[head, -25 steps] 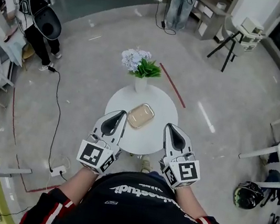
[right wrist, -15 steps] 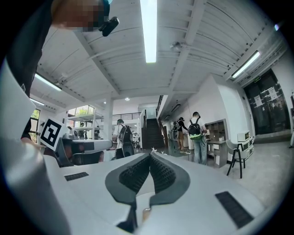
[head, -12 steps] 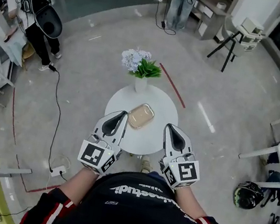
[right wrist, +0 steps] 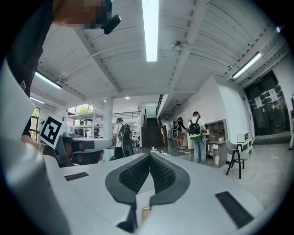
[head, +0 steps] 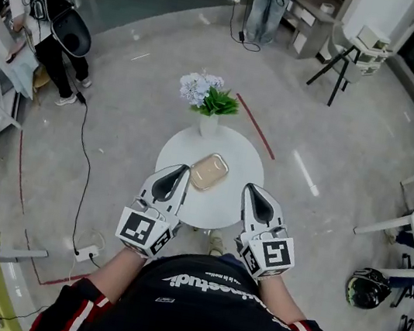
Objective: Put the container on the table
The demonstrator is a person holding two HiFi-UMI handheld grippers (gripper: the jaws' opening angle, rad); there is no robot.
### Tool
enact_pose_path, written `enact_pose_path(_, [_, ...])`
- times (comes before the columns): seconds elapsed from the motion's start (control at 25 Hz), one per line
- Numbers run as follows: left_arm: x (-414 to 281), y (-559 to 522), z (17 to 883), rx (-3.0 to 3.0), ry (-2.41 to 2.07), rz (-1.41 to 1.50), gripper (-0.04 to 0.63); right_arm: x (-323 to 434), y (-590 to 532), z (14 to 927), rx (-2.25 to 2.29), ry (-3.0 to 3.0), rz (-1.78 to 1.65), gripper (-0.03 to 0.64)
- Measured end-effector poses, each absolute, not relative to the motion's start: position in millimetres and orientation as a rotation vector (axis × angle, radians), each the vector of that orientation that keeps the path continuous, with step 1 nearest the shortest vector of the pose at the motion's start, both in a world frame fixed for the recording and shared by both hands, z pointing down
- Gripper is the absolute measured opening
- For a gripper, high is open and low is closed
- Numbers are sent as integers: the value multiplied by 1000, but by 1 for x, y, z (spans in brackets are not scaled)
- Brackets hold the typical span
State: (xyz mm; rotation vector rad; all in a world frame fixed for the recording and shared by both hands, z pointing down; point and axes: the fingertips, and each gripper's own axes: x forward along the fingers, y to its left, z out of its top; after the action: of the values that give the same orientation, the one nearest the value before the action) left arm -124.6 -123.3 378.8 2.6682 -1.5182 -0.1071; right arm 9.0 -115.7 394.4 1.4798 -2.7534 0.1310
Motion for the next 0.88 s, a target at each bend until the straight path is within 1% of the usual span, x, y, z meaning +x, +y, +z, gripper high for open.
enact_pose_path(0.88, [-125, -124, 382, 2657, -1514, -101, 28, 8, -116, 395, 1474, -2760, 143, -3])
